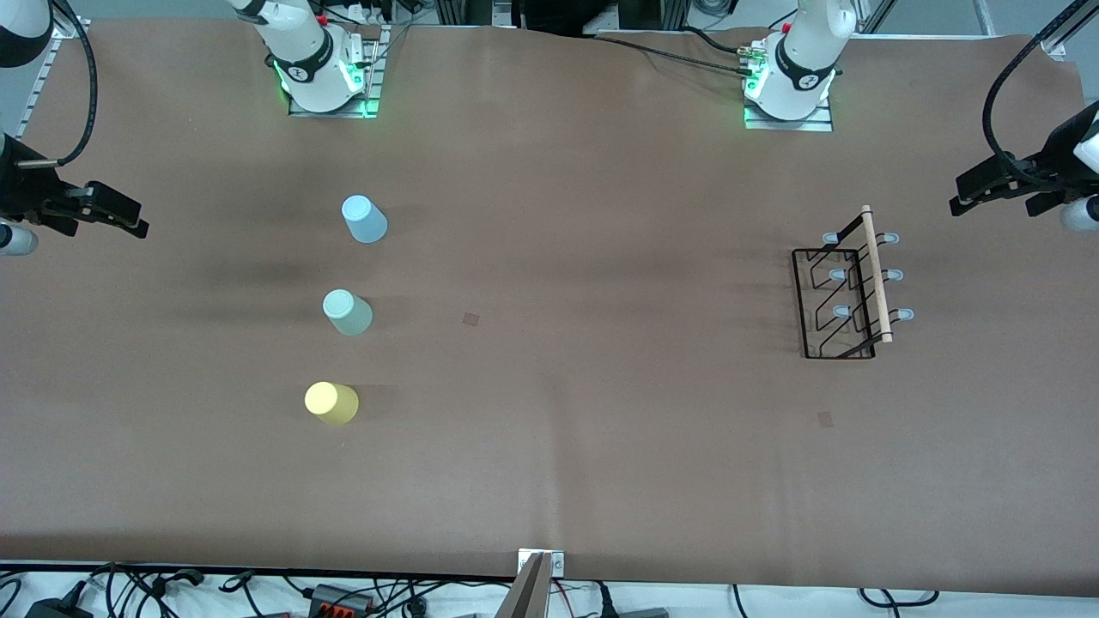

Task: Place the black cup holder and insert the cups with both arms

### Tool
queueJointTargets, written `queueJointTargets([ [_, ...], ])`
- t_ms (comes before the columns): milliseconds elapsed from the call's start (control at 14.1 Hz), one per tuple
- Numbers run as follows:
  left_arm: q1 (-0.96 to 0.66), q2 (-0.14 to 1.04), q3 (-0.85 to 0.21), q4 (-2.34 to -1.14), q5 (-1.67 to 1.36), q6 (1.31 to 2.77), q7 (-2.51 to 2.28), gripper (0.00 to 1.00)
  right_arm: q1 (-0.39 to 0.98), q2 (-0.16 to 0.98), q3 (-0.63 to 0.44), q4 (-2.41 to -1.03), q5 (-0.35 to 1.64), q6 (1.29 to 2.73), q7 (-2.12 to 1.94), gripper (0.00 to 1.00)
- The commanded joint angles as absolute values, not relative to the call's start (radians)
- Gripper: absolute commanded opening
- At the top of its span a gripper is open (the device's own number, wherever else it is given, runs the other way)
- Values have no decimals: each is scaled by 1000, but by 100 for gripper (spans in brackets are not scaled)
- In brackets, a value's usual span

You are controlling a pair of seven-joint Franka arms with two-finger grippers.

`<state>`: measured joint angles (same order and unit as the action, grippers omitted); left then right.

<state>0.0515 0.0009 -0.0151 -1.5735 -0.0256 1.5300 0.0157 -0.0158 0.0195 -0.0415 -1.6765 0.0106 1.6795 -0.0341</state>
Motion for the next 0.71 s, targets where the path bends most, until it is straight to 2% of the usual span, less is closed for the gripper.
queueJointTargets([
  [0, 51, 9, -25, -1554, -32, 1523, 17, 100, -5, 3, -51, -1686, 0, 1683, -43, 100],
  [496, 54, 11, -23, -1557, -32, 1531, 31, 100, -5, 5, -51, -1686, 0, 1684, -40, 100],
  [638, 66, 31, -18, -1597, -32, 1584, 105, 100, -5, 5, -51, -1684, 3, 1686, -38, 100],
])
